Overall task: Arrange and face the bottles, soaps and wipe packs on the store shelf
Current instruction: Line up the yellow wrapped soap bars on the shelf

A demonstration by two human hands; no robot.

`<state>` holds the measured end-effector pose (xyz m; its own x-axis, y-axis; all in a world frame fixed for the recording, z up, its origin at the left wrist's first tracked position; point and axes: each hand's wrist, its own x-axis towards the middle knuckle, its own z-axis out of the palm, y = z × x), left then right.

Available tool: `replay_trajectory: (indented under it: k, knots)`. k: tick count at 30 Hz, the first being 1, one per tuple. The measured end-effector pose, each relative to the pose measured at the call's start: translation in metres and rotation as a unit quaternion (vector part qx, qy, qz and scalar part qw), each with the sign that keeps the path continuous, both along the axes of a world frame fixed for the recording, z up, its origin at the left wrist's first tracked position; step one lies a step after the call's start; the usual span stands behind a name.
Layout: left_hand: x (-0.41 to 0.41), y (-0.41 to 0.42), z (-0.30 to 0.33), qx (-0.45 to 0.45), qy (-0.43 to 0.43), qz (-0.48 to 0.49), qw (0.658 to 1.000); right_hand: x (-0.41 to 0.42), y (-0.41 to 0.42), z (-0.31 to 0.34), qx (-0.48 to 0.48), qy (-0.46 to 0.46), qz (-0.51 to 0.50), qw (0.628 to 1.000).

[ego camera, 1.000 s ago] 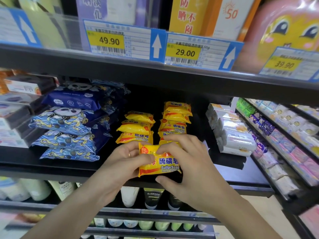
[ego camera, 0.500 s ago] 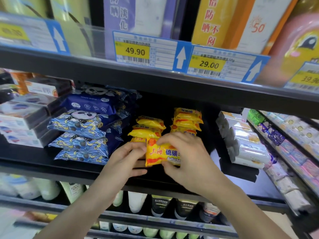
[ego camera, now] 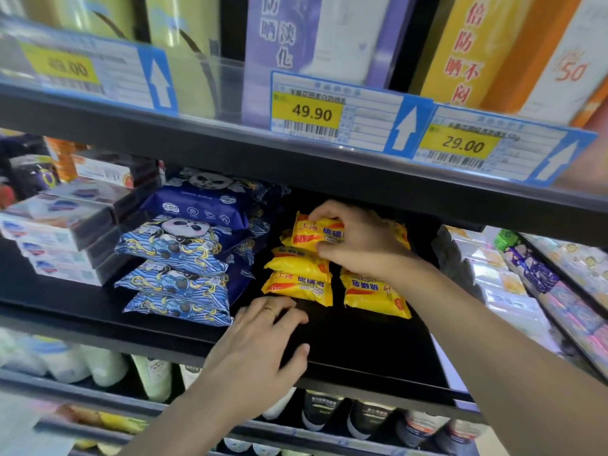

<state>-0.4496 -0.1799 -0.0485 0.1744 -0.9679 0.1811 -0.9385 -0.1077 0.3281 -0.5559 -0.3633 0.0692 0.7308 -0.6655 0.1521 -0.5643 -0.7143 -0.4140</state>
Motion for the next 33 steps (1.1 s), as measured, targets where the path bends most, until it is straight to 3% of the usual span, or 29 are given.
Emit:
replay_trajectory:
  k: [16, 19, 24, 30, 33]
  knots:
    - [0.001, -0.003, -0.011, -0.041, -0.013, 0.005, 0.999, 0.027, -0.009, -0.026, 0.018, 0.033, 0.013, 0.999]
    - [0.001, -0.003, -0.012, -0.044, -0.004, 0.008, 0.999, 0.007, -0.007, -0.027, -0.002, -0.008, 0.000, 1.000]
    - [-0.001, -0.004, -0.013, -0.052, -0.017, 0.010, 0.998, -0.054, -0.002, -0.049, -0.131, -0.036, -0.044, 0.990]
    - [-0.003, -0.003, -0.013, -0.048, -0.015, 0.017, 0.999, -0.108, 0.007, -0.094, -0.147, 0.043, -0.081, 0.985]
    - [-0.003, -0.003, -0.011, -0.041, -0.015, 0.015, 0.999, -0.118, 0.012, -0.107, -0.156, 0.038, -0.076, 0.984]
